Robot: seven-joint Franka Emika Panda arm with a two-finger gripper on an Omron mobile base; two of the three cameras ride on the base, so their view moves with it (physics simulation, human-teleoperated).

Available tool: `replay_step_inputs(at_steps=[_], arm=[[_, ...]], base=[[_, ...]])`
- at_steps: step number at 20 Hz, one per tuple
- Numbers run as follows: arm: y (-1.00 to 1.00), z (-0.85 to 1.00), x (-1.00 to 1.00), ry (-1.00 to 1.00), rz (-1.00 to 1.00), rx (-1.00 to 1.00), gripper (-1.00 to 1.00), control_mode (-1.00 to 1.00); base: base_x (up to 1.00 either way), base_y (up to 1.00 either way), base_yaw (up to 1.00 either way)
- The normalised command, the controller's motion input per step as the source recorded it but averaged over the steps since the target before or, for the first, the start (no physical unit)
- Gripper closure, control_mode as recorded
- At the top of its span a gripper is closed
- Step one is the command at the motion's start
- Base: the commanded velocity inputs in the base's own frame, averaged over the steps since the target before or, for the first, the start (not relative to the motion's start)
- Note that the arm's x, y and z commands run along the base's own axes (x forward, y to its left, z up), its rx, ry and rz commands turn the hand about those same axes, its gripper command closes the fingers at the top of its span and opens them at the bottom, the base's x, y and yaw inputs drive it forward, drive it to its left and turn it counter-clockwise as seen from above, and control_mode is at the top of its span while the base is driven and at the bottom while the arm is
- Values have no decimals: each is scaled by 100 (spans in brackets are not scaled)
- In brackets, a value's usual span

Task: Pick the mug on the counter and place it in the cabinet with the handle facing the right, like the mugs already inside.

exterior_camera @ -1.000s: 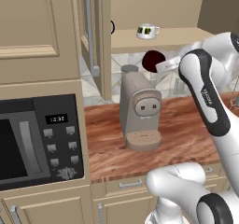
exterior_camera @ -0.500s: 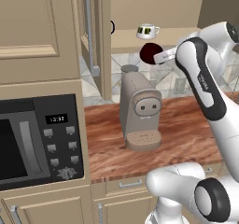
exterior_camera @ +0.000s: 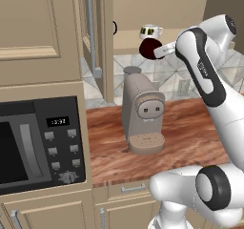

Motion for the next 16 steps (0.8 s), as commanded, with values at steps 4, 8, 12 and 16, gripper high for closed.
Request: replay_step_inputs(at_steps=[4, 8, 12, 16], arm=[[0, 19, 19, 0, 5, 0, 100, -100], [0, 10, 26, 0, 4, 0, 100, -100], [0, 0, 30, 0, 5, 0, 100, -100], [0, 0, 34, 0, 5, 0, 100, -100]], base=[[0, 0, 0], [0, 0, 0], [0, 0, 0], [0, 0, 0]])
